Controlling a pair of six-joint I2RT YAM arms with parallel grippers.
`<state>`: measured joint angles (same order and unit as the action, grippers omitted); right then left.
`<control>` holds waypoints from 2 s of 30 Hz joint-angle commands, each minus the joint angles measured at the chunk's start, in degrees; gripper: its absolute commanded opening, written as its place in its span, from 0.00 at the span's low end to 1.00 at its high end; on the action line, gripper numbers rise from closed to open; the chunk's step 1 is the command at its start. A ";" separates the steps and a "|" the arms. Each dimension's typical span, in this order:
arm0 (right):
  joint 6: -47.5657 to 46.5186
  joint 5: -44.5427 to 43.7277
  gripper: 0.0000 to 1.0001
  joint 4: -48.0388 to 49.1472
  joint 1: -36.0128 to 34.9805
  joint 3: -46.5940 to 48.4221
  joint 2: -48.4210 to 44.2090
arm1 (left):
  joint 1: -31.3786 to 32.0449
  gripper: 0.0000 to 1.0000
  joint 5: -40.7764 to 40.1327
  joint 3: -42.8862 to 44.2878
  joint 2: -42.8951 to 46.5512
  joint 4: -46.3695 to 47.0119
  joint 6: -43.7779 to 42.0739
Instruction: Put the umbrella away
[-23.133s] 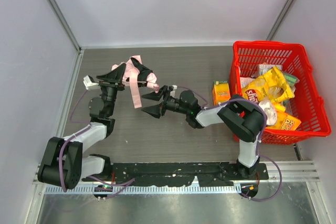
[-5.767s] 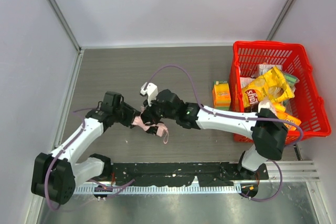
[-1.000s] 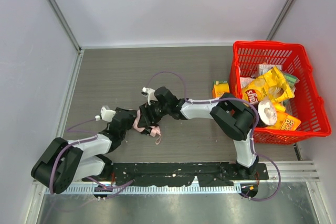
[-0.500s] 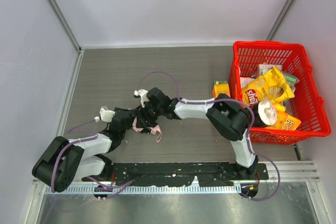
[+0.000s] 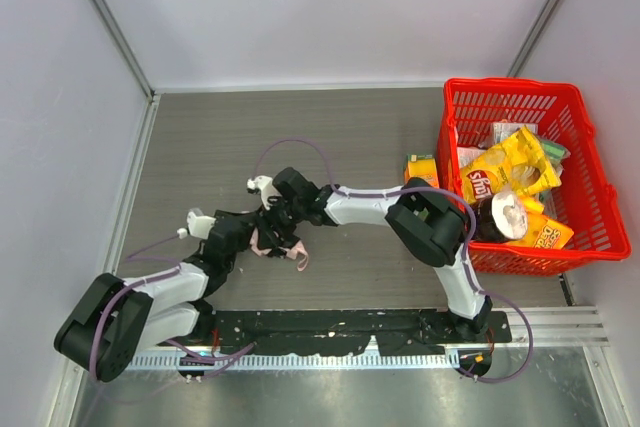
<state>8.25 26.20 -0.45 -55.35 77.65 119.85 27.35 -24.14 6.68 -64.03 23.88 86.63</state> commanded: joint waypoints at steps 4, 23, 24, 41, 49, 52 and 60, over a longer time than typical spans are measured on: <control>-7.02 -8.70 0.57 -8.07 -2.04 7.24 5.74 | 0.59 0.00 6.03 0.61 -0.13 -1.64 1.26; -6.32 -24.79 0.01 -4.48 -2.92 -2.67 3.11 | 0.33 0.69 5.86 -3.77 6.53 -3.82 8.29; -6.23 -25.22 0.01 -3.52 -2.92 -3.20 2.50 | 0.33 0.84 5.95 -3.78 7.94 -5.67 8.47; -5.35 -22.07 0.01 1.85 -0.90 -8.48 -1.64 | -4.50 1.00 8.83 9.31 43.57 -73.72 8.30; -6.93 -21.71 0.01 1.42 -0.81 -8.30 -1.73 | -6.69 1.00 19.90 19.06 29.78 -60.19 3.99; -7.46 -21.54 0.01 1.41 -0.81 -8.39 -2.08 | -10.64 1.00 25.88 26.87 19.86 -64.55 1.88; -7.90 -21.54 0.01 1.68 -0.90 -9.01 -2.78 | -19.09 1.00 31.97 40.86 -3.28 -71.86 -6.91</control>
<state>3.27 8.67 7.31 -57.10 70.91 116.88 9.82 3.64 43.68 -61.67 -44.38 84.73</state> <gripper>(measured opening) 0.529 0.994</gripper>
